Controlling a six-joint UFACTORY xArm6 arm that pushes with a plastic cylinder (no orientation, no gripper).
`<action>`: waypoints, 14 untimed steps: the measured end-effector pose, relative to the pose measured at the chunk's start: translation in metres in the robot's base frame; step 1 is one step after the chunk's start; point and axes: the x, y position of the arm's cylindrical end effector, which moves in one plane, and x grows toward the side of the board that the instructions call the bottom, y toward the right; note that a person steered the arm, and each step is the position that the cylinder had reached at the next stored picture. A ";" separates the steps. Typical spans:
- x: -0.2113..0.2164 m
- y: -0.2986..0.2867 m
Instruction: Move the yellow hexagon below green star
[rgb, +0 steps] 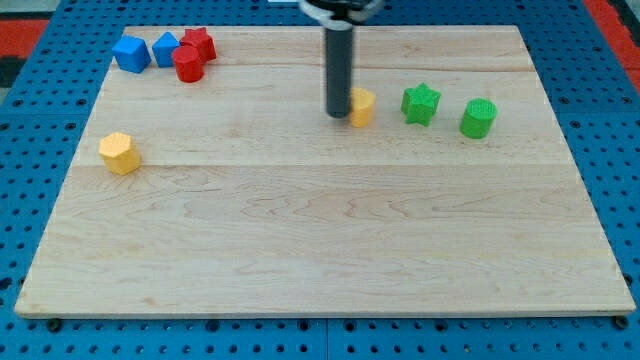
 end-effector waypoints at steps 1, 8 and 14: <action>0.037 -0.023; 0.068 -0.194; 0.086 -0.012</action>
